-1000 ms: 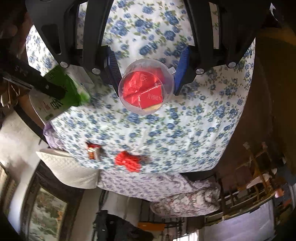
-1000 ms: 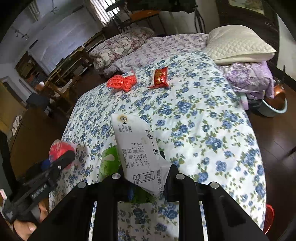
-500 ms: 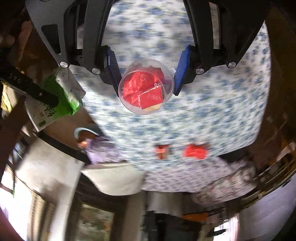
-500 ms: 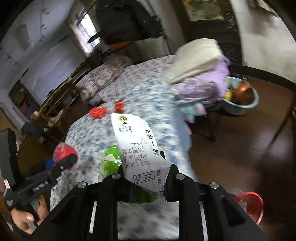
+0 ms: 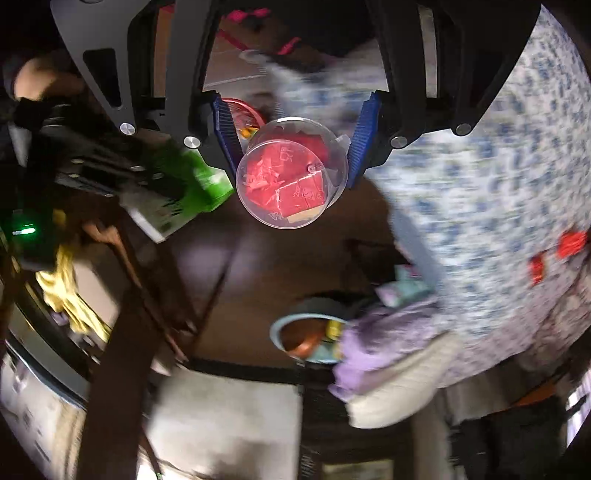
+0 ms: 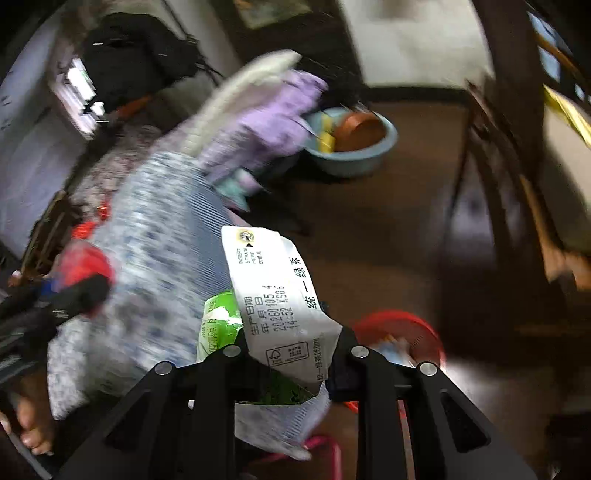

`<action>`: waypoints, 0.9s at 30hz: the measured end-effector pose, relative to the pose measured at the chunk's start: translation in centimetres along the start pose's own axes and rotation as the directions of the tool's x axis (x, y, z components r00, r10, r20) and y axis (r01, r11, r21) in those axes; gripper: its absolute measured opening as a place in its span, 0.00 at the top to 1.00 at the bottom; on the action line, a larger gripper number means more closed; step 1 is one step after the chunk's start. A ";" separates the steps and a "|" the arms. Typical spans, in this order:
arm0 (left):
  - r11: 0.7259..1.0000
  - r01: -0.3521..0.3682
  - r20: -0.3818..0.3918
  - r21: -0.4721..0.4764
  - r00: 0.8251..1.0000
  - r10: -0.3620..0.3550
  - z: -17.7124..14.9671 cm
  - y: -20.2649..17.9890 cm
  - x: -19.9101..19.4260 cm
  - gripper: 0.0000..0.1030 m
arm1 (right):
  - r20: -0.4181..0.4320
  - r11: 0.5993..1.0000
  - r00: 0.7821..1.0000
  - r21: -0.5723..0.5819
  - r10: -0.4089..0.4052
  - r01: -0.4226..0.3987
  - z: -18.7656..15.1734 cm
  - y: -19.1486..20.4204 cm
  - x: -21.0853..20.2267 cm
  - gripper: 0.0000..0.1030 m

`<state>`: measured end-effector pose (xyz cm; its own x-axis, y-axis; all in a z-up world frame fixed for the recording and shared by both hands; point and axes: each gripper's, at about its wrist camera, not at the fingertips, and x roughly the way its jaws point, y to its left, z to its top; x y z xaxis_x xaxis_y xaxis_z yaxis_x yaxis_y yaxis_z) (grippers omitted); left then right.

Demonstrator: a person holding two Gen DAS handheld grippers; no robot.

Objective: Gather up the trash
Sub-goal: 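Carry the clear cup and drink carton down over the red basket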

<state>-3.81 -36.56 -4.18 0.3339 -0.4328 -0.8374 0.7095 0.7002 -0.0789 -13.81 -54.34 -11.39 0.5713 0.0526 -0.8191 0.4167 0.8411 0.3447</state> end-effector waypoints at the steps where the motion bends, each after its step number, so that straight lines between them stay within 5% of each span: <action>1: 1.000 0.020 -0.025 0.018 1.000 -0.019 0.1 -1.6 1.0 0.48 | -0.020 1.000 1.000 0.019 -0.017 0.017 -0.5 -1.4 0.5 0.78; 8: 0.993 0.060 -0.141 0.098 0.989 -0.045 -0.1 -8.7 6.1 0.48 | -0.081 0.992 0.995 0.111 -0.058 0.067 -3.1 -7.2 3.3 0.78; 15: 0.990 0.088 -0.240 0.109 0.969 -0.060 -0.8 -11.0 10.9 0.48 | -0.121 0.979 0.989 0.172 -0.088 0.109 -4.3 -11.2 5.8 0.78; 27: 0.989 0.135 -0.433 0.066 0.897 -0.094 -2.8 -11.2 18.4 0.48 | -0.243 0.950 0.967 0.274 -0.081 0.149 -7.0 -15.2 12.2 0.78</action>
<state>-7.35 -50.78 -20.24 -0.0356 -0.2076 -0.9776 0.7878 0.5960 -0.1553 -18.15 -62.70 -29.83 0.3462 0.1133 -0.9313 0.6751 0.6593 0.3311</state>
